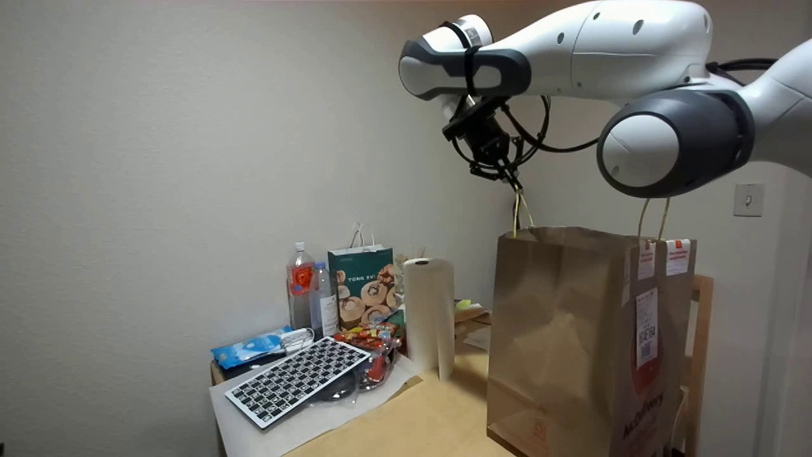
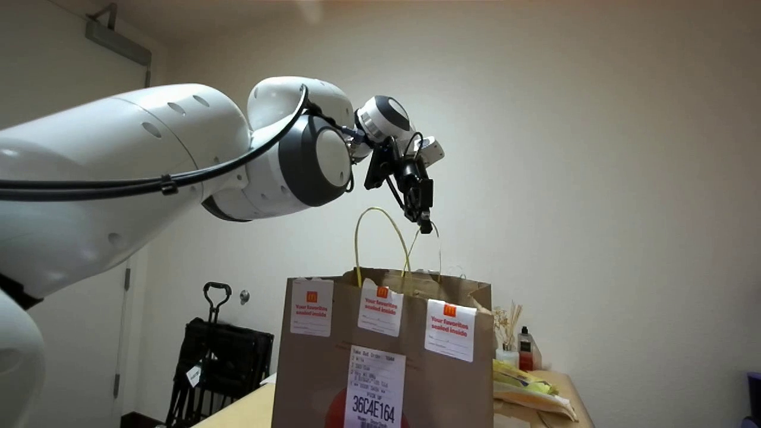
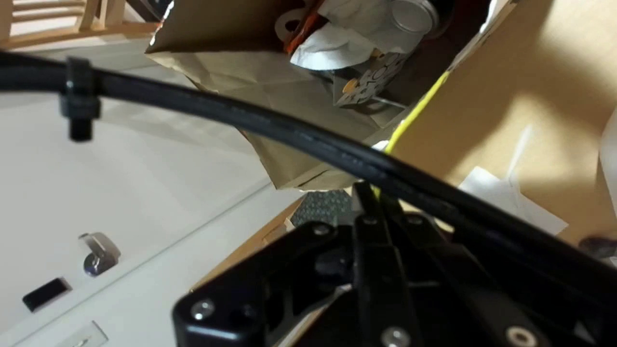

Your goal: Move the paper bag

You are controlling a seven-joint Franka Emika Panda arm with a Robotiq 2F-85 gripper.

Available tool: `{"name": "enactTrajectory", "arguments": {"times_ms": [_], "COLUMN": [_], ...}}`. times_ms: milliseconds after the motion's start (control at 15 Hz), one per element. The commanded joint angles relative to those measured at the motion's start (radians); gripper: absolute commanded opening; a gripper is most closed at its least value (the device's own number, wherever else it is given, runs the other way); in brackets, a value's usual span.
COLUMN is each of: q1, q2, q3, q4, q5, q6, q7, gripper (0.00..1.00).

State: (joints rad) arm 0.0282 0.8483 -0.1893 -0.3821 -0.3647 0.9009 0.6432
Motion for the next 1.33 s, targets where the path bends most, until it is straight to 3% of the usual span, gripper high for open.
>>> {"name": "enactTrajectory", "arguments": {"times_ms": [0, 667, 733, 800, 867, 933, 1000, 1267], "q1": [0.047, 0.177, 0.185, 0.2, 0.223, 0.226, 0.202, 0.213], "q2": [-0.036, 0.008, 0.087, 0.098, 0.05, 0.062, 0.126, 0.138], "q3": [-0.032, -0.058, -0.09, -0.1, -0.097, -0.104, -0.094, -0.104], "q4": [-0.042, -0.074, 0.043, 0.043, -0.059, -0.055, 0.072, 0.069], "q5": [-0.076, -0.198, -0.206, -0.226, -0.261, -0.27, -0.224, -0.244], "q6": [0.087, 0.144, 0.107, 0.114, 0.161, 0.155, 0.101, 0.101], "q7": [-0.094, -0.278, -0.341, -0.379, -0.388, -0.394, -0.356, -0.373], "gripper": [0.03, 0.03, 0.03, 0.03, 0.03, 0.03, 0.03, 0.03]}}
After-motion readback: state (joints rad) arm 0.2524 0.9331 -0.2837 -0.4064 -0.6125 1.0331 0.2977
